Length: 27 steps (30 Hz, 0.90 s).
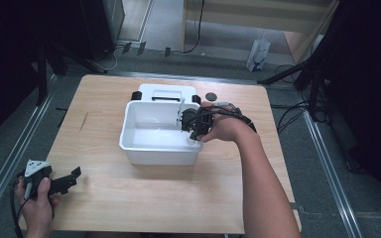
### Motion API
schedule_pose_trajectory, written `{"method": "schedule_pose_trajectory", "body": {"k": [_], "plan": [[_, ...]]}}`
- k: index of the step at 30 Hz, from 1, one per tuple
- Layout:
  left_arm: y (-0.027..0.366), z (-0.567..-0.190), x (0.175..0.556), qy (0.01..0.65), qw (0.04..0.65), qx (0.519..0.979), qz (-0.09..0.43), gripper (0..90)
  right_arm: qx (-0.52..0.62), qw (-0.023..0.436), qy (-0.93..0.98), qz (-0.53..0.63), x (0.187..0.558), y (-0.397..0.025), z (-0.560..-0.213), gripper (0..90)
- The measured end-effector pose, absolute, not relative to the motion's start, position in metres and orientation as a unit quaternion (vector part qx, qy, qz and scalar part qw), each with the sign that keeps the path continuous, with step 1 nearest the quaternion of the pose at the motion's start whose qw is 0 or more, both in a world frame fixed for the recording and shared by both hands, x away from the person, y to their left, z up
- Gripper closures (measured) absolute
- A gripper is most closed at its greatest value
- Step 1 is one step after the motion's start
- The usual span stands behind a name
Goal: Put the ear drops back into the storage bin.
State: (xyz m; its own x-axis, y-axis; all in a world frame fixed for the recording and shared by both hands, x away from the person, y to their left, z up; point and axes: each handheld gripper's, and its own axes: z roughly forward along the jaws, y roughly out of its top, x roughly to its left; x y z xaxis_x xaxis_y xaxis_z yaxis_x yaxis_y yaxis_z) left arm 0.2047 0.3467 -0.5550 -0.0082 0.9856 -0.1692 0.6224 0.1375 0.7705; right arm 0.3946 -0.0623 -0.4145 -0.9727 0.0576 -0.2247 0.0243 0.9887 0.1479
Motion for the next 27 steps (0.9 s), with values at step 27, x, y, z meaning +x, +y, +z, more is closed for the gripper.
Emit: {"method": "schedule_pose_trajectory", "body": {"k": [27], "plan": [[0.347, -0.555, 0.205, 0.662, 0.361, 0.607, 0.251, 0.5, 0.048, 0.079, 0.995, 0.037, 0.408, -0.053, -0.439, 70.0]]}}
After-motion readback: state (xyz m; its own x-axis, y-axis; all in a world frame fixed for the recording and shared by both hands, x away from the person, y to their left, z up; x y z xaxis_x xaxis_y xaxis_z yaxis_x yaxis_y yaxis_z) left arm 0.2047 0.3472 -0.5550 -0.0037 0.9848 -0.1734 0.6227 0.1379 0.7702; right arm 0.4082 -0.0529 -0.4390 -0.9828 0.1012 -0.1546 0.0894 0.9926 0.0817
